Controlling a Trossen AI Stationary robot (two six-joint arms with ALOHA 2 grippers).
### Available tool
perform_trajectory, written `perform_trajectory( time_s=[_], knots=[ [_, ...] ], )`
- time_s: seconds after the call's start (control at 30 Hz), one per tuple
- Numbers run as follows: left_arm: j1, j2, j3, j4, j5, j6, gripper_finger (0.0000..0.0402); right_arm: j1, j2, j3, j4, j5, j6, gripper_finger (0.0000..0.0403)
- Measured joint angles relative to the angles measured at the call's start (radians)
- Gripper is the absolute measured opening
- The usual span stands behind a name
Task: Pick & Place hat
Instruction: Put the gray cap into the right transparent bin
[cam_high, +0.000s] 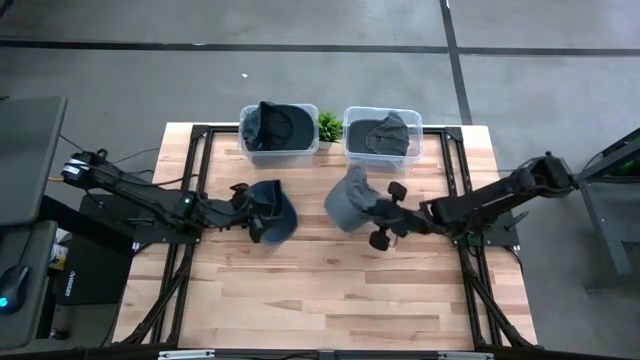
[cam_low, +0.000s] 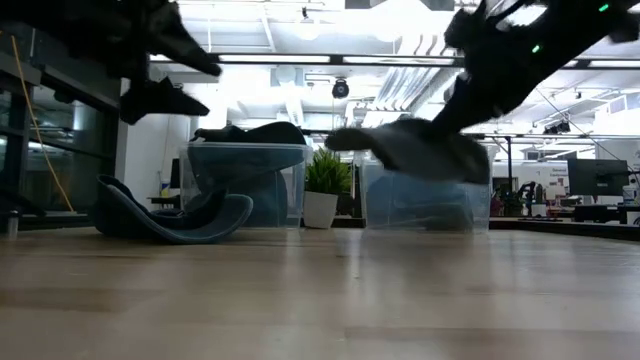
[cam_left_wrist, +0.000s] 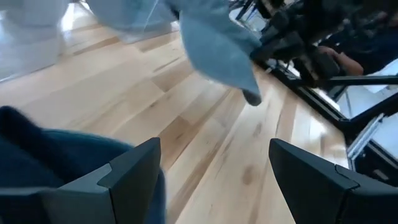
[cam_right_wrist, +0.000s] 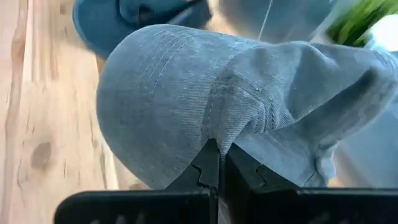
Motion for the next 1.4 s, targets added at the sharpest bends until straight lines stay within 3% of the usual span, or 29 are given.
perform_trajectory(
  time_s=[0.43,0.63,0.77,0.93,1.2,1.4],
  knots=[
    [0.000,0.348,0.000,0.564,-0.004,0.037,0.0298,0.274,-0.030,0.000,0.008,0.713,-0.192,0.0000],
    [0.001,0.438,0.000,0.706,-0.053,-0.032,0.0298,0.304,-0.030,0.000,0.029,0.935,-0.321,0.0000],
    [0.025,0.483,0.000,0.779,-0.039,-0.052,0.0298,0.303,-0.030,0.000,0.029,0.985,-0.371,0.0000],
    [0.103,0.532,0.048,0.834,0.091,-0.019,0.0298,0.300,-0.030,0.000,0.027,0.985,-0.375,0.0000],
    [0.256,0.631,0.262,0.815,0.358,0.056,0.0298,0.300,-0.029,0.001,0.051,0.985,-0.380,0.0000],
    [0.328,0.716,0.440,0.704,0.476,0.135,0.0298,0.300,-0.029,0.001,0.079,0.985,-0.380,0.0000]
  ],
)
